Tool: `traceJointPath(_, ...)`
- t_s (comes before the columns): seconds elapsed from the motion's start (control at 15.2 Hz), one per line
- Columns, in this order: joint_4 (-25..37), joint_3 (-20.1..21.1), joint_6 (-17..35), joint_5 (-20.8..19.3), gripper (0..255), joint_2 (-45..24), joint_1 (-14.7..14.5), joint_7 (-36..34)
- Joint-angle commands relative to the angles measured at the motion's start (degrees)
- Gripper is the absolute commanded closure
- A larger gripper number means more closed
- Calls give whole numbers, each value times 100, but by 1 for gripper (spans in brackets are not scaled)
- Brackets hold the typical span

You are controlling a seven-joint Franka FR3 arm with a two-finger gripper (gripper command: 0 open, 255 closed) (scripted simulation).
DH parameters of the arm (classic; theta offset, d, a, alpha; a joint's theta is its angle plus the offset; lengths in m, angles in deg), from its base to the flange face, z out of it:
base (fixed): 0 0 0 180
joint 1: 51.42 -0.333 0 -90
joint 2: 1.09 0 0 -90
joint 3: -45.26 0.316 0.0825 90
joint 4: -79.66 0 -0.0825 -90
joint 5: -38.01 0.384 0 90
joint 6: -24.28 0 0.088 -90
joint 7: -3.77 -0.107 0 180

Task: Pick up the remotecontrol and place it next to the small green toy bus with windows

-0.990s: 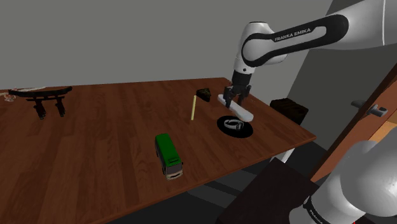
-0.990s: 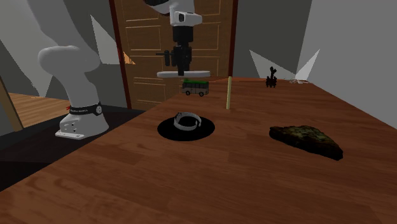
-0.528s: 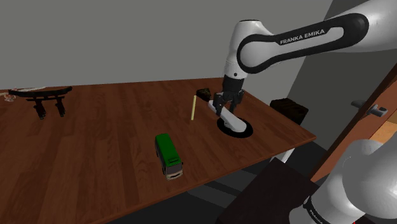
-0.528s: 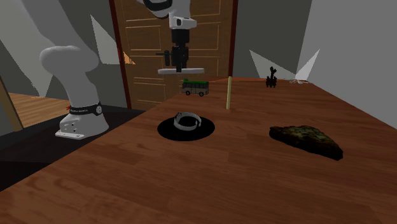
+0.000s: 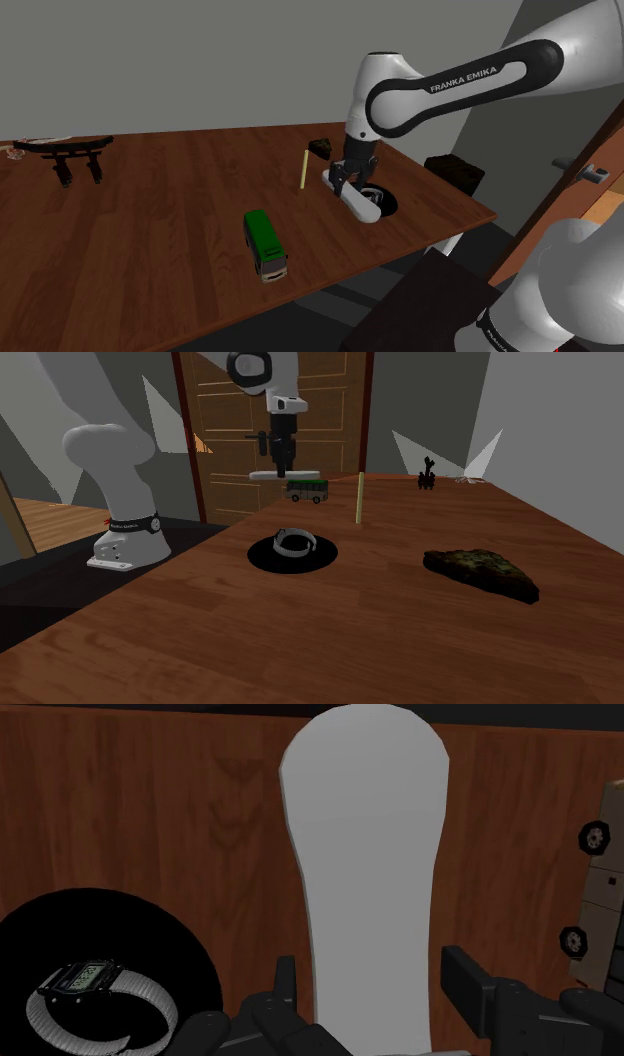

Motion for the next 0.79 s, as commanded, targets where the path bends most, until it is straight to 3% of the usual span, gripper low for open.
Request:
traceJointPath(0.0,-102,2,181,2,255,-74,-1,2)
traceJointPath(0.73,-522,15,1106,2,255,-580,-2,10)
